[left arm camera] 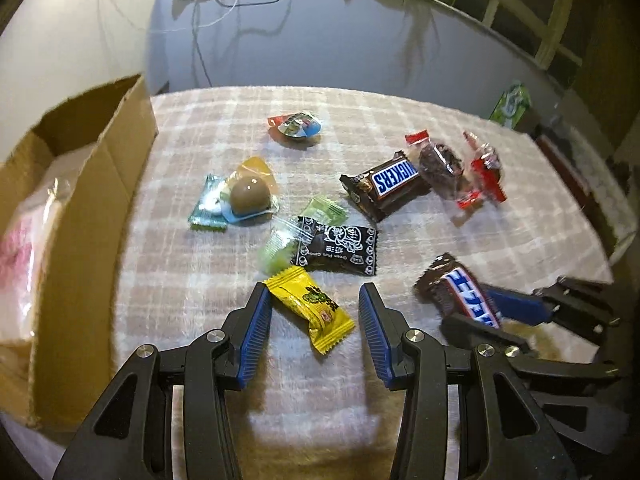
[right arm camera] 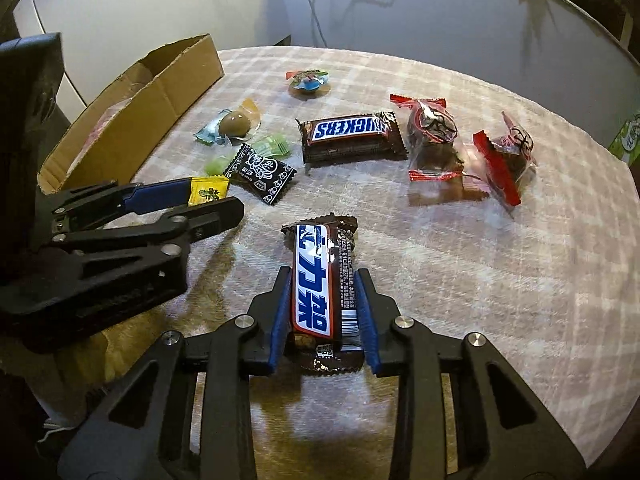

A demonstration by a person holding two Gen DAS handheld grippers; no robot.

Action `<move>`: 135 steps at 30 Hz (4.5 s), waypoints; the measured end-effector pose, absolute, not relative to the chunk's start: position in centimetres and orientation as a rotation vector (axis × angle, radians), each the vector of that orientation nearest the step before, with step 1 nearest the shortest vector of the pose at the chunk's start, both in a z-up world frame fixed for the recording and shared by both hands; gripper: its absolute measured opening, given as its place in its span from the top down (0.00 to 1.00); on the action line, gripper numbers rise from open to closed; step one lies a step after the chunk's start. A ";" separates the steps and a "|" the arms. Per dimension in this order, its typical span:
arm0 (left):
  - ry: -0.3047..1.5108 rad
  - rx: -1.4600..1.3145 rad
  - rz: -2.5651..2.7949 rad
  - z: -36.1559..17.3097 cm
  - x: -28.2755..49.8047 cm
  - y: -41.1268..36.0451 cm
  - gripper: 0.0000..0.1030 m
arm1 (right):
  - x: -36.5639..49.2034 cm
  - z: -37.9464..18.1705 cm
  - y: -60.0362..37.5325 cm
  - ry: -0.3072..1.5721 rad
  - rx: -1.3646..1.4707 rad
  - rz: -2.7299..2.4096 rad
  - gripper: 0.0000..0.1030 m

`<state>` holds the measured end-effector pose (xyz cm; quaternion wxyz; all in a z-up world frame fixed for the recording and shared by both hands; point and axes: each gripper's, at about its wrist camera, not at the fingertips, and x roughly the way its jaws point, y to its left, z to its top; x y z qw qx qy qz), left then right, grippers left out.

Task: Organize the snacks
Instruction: 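Grasp the large Snickers bar with the right gripper, then grasp the yellow candy with the left gripper while the right gripper holds the Snickers bar, then drop the yellow candy and Snickers bar into the box, opening both grippers, then move both grippers back toward the remaining snacks on the bed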

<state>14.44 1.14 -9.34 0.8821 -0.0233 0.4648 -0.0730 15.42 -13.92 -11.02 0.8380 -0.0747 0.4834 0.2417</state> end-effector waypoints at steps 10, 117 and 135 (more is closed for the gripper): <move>0.929 0.024 -0.121 -9.6 13.7 1.6 0.86 | 15.3 -11.0 -13.4 0.985 -0.196 0.520 0.69; 0.670 -0.229 0.098 1.4 11.3 18.9 0.55 | 20.5 -0.7 2.6 0.761 -0.207 0.702 0.28; 0.738 -0.220 -0.080 -0.5 11.1 10.0 0.55 | 20.0 -1.8 -14.9 0.795 -0.095 0.473 0.28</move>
